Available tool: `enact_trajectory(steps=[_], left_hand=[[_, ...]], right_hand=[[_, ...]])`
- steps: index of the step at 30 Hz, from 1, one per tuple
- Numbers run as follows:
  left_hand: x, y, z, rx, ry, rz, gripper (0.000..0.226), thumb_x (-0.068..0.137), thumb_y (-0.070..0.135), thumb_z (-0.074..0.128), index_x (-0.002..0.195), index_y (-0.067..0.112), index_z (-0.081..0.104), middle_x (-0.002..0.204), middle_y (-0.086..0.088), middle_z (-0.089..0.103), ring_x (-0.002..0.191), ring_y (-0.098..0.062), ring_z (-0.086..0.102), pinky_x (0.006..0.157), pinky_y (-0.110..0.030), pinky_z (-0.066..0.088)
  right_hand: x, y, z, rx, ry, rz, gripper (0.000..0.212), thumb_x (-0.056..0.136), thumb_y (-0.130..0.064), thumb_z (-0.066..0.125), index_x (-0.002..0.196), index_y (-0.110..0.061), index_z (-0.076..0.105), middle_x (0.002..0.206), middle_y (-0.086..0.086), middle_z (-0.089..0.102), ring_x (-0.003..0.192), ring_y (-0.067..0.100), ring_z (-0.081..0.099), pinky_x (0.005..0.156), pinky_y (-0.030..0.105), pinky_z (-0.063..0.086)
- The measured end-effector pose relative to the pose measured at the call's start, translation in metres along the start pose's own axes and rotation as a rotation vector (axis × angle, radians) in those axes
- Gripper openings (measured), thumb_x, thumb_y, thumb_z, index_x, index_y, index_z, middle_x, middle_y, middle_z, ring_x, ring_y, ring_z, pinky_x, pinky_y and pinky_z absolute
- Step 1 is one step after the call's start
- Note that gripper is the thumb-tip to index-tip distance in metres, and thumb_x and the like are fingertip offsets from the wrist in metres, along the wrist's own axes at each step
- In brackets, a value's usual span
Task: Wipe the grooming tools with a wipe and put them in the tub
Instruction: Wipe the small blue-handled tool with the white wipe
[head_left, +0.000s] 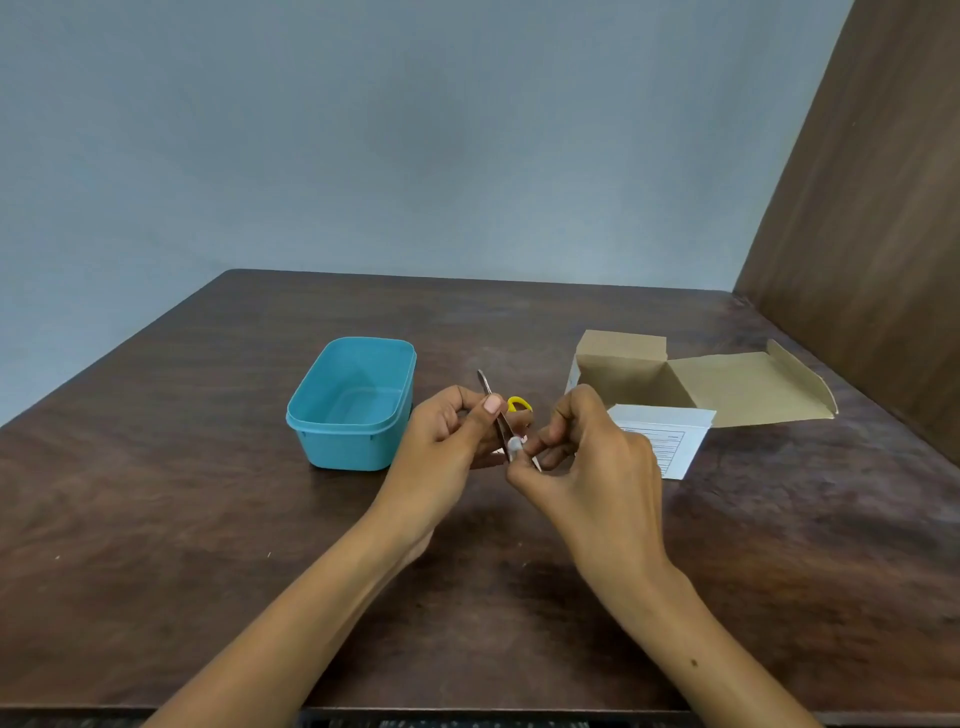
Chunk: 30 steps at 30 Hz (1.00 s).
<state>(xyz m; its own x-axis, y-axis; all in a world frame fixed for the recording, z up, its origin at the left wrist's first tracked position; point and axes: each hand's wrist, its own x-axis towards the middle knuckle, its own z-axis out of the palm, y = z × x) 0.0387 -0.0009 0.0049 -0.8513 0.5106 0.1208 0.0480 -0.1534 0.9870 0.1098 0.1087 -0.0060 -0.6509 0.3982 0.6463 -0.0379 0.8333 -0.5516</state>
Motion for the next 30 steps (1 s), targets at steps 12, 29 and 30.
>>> enact_trajectory(steps=[12,29,30], left_hand=[[-0.002,0.0,0.003,-0.027,0.007,0.021,0.018,0.095,0.017,0.05,0.089,0.004,0.061,0.081,-0.006,0.073,0.076,-0.011,0.071,0.066,-0.018,0.055],[0.0,-0.002,0.007,-0.131,0.0,0.026,0.015,0.097,0.017,0.046,0.093,0.007,0.057,0.1,-0.014,0.074,0.093,-0.02,0.071,0.077,-0.026,0.058],[0.0,-0.002,0.006,-0.134,0.003,0.028,0.015,0.097,0.018,0.046,0.094,0.007,0.056,0.1,-0.013,0.074,0.093,-0.021,0.071,0.079,-0.027,0.057]], right_hand=[[0.009,-0.006,-0.001,0.009,-0.004,-0.028,0.038,0.068,-0.023,0.073,0.072,-0.027,0.036,0.057,-0.005,0.062,0.052,0.016,0.06,0.049,0.037,0.048],[-0.007,0.0,-0.015,0.033,-0.022,0.048,0.049,0.064,-0.016,0.076,0.065,-0.035,0.031,0.057,-0.011,0.061,0.059,0.008,0.063,0.057,0.036,0.051],[-0.006,-0.001,-0.014,0.041,-0.018,0.046,0.05,0.065,-0.016,0.077,0.066,-0.035,0.031,0.059,-0.011,0.062,0.061,0.009,0.065,0.058,0.037,0.051]])
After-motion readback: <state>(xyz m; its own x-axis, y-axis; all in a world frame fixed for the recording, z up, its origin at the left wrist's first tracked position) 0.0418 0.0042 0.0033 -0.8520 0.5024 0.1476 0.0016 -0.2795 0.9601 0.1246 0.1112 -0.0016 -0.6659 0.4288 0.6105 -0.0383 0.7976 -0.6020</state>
